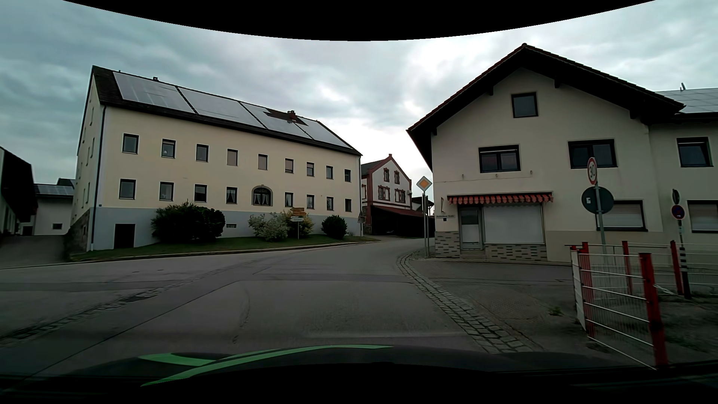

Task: Follow the waypoints while adhering to traffic rules and regulations

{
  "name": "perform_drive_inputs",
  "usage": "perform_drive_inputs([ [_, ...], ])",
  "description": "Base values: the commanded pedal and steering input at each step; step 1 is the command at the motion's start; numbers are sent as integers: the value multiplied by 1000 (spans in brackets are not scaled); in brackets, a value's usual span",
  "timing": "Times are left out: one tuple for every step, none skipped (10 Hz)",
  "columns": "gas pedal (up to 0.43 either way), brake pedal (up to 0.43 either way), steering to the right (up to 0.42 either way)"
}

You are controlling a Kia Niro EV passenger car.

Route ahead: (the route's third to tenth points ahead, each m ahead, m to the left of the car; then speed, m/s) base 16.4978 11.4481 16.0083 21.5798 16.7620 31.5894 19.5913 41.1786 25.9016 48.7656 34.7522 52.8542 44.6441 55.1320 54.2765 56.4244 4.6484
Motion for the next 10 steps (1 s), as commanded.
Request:
perform_drive_inputs([
  [0,0,6],
  [0,0,6],
  [0,0,6],
  [0,0,6],
  [0,0,5],
  [0,0,6],
  [0,0,4],
  [8,0,0],
  [8,0,-5],
  [20,0,-21],
])
